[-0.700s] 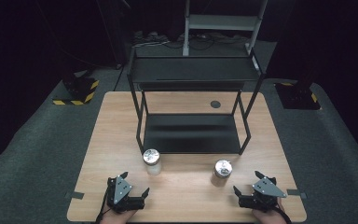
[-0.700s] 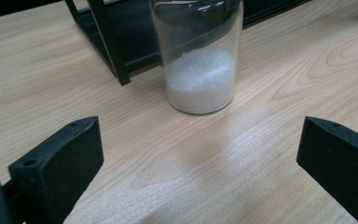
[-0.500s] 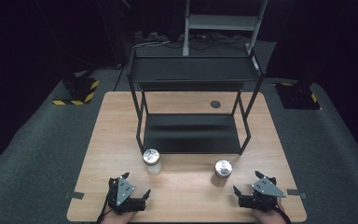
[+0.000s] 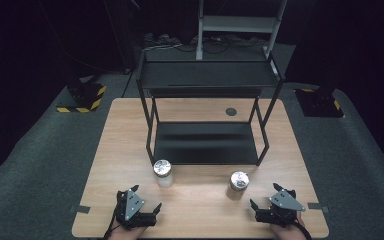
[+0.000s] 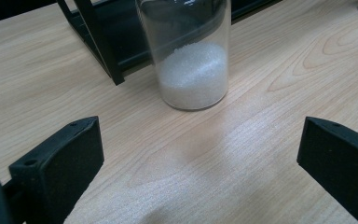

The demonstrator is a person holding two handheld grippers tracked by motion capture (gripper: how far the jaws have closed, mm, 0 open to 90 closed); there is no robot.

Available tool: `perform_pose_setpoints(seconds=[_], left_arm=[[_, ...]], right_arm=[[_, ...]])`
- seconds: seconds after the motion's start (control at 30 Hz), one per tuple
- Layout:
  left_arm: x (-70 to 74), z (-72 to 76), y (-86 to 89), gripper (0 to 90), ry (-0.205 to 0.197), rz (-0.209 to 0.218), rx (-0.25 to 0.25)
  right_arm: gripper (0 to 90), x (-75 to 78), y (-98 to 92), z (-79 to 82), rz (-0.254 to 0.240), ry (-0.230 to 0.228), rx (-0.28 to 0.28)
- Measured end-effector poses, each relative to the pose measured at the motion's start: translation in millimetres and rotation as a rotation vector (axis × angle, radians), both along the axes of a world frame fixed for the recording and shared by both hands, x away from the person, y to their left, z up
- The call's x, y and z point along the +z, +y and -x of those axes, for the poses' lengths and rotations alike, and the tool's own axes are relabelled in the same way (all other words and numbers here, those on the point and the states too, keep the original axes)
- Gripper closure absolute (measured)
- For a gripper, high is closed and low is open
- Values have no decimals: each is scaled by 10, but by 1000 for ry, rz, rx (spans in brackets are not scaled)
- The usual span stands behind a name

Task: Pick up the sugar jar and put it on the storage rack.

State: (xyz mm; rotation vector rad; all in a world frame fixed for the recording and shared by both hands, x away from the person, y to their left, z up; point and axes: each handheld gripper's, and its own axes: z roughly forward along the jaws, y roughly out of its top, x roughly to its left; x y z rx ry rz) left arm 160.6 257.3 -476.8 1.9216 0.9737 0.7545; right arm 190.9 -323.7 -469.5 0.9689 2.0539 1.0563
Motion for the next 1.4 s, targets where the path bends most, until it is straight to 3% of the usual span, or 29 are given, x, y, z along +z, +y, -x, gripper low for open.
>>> perform_pose_setpoints(seconds=[0.17, 0.5, 0.87, 1.4], left_arm=[[1, 17, 6, 5, -1, -3, -8], [-2, 24, 68, 5, 8, 34, -20], [74, 98, 62, 3, -49, 63, -43], [197, 89, 28, 3, -94, 103, -42]], right_arm=[[0, -1, -20, -4, -13, 4, -1], [0, 4, -10, -6, -9, 7, -4], [0, 2, -12, -6, -10, 5, -4], [0, 4, -13, -7, -9, 6, 0]])
